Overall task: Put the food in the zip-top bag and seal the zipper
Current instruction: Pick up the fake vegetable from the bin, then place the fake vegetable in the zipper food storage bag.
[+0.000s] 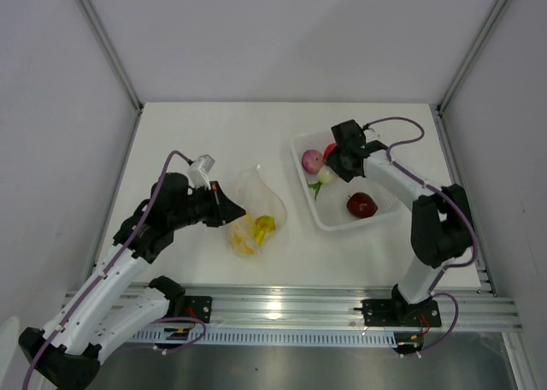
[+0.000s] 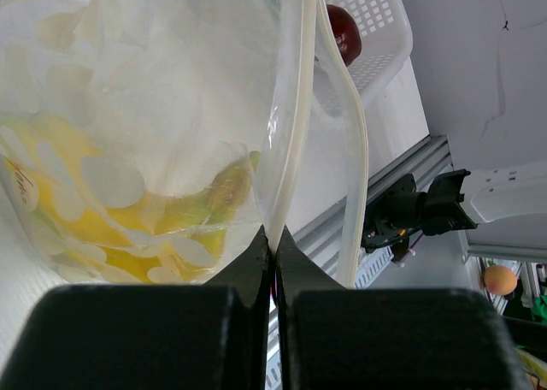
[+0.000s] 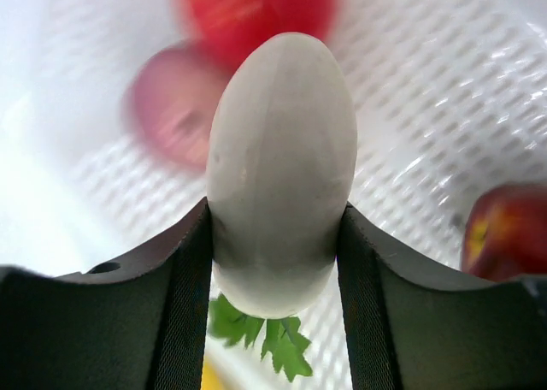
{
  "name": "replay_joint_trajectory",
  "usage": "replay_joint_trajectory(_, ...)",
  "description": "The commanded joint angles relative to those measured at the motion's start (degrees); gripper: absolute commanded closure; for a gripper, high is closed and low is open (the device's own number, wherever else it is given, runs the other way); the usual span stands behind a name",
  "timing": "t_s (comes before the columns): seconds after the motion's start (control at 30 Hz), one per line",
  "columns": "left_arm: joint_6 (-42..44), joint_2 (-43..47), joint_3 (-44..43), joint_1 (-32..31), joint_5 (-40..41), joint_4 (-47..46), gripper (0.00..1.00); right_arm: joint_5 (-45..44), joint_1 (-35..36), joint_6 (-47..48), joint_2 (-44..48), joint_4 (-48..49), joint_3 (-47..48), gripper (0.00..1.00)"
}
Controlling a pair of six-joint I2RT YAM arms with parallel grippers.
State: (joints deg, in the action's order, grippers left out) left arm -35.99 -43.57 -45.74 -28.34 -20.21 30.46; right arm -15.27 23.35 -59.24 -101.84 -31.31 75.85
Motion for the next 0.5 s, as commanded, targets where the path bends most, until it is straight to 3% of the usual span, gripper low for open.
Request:
replay_joint_trajectory(0.0, 0.7, -0.3, 0.5, 0.5, -0.9, -2.4, 0.99, -1.9, 5.2, 10.5, 12.5, 5.4, -1.3, 1.00)
replay_joint_trajectory(0.17, 0.6, -0.5, 0.3, 0.7, -0.7, -2.6, 1.00, 2.7, 13.4, 22.7, 25.7, 10.5, -5.5, 1.00)
replay_joint_trajectory(0.47, 0.4, -0.2, -0.3, 0.7, -0.4, -1.8, 0.99, 4.3, 26.5, 29.1, 37.1, 16.4, -9.9, 1.00)
